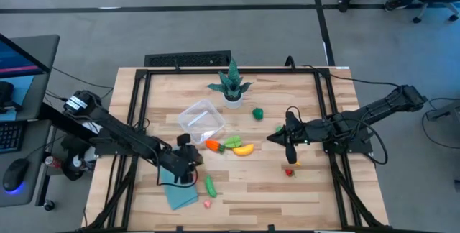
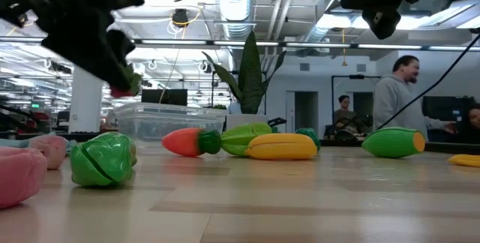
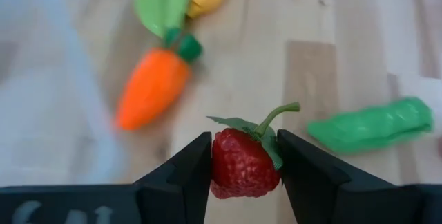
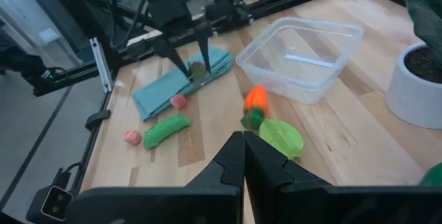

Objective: Pick and placing Produce into tupperware
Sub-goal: Put the left red strawberry into the transparent container

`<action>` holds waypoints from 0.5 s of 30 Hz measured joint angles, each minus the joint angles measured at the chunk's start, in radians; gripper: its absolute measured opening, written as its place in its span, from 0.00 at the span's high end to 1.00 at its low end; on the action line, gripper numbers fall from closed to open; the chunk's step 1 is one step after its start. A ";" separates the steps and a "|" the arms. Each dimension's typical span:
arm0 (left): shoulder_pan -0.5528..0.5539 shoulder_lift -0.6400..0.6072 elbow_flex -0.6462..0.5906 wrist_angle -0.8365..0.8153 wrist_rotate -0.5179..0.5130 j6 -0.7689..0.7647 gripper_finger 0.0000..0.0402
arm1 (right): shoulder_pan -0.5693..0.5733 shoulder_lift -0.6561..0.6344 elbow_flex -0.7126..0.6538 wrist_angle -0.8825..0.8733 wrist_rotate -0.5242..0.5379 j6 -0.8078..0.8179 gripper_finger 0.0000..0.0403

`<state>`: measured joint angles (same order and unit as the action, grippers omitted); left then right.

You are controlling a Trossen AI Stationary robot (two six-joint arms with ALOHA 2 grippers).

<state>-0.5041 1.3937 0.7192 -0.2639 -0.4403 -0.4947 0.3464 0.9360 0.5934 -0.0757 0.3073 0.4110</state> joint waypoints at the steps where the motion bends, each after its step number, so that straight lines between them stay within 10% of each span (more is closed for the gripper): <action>1: 0.000 0.000 0.018 -0.024 -0.025 0.007 0.64 | 0.000 0.000 0.000 0.000 0.000 0.000 1.00; 15: 0.137 0.000 0.136 -0.278 -0.200 0.036 0.64 | 0.001 0.000 0.000 -0.038 -0.053 -0.001 1.00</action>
<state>-0.3672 1.3933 0.8551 -0.5423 -0.6399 -0.4583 0.3470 0.9360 0.5934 -0.1133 0.2543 0.4103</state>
